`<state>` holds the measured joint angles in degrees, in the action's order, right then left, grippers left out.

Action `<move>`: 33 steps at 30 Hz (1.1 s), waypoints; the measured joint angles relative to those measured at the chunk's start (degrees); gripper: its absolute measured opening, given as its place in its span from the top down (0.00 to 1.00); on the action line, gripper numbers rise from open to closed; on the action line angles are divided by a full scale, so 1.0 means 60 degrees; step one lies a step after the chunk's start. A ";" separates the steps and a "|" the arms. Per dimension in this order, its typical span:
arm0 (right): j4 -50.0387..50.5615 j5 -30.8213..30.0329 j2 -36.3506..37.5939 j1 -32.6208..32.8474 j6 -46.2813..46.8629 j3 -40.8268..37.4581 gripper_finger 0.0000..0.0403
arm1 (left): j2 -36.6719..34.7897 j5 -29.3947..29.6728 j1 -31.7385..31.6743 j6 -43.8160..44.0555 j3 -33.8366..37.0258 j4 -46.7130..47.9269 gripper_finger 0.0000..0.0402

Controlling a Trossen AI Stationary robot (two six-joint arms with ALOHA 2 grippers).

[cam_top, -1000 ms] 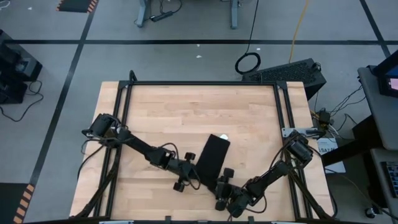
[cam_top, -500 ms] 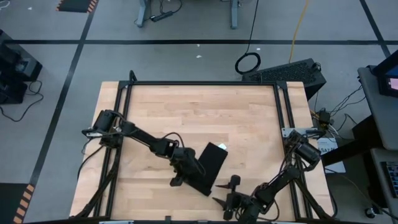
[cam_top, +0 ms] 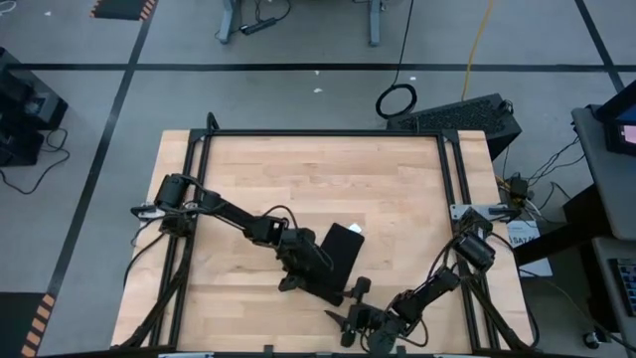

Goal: Roll napkin
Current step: Roll the black napkin

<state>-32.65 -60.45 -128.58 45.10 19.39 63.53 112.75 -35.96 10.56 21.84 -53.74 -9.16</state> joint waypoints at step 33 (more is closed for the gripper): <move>0.1480 0.0494 -0.0273 -0.0259 0.2610 0.0036 0.96 | -0.1581 0.0766 -0.0327 -0.2269 0.0068 0.1122 0.48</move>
<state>-23.77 -57.49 -130.21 43.54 35.05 63.75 103.26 -31.36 8.60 8.23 -53.33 -2.43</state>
